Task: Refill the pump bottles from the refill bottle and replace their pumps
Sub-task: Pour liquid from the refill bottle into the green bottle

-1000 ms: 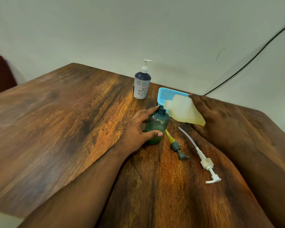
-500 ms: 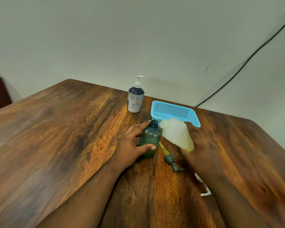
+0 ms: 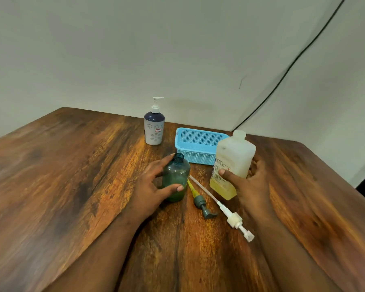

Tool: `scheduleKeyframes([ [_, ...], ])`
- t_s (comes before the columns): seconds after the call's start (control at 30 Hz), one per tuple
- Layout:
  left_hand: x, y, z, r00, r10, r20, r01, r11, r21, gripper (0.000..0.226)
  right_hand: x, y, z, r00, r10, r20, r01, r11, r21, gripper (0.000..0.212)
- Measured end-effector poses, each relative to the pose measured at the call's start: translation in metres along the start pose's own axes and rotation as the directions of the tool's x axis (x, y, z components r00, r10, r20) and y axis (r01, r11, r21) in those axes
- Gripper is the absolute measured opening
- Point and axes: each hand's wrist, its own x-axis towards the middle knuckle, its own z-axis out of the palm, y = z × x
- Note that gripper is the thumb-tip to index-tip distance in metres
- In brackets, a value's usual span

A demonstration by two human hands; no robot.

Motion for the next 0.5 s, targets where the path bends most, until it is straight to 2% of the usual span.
scheduleKeyframes([
  [0.1,0.000,0.001,0.000,1.000,-0.004,0.002,0.004,1.000,0.004,0.087,0.005,0.001,-0.001,0.999,0.031,0.025,-0.030,0.999,-0.043,0.088],
  [0.23,0.000,0.003,0.000,1.000,-0.001,0.000,0.001,1.000,0.000,0.085,0.015,0.007,-0.007,0.995,0.076,0.060,-0.068,0.991,-0.118,0.089],
  [0.5,0.000,0.003,0.002,1.000,0.012,-0.006,-0.012,1.000,0.018,0.087,0.020,0.032,-0.015,0.996,0.091,-0.005,-0.091,0.986,-0.141,0.092],
])
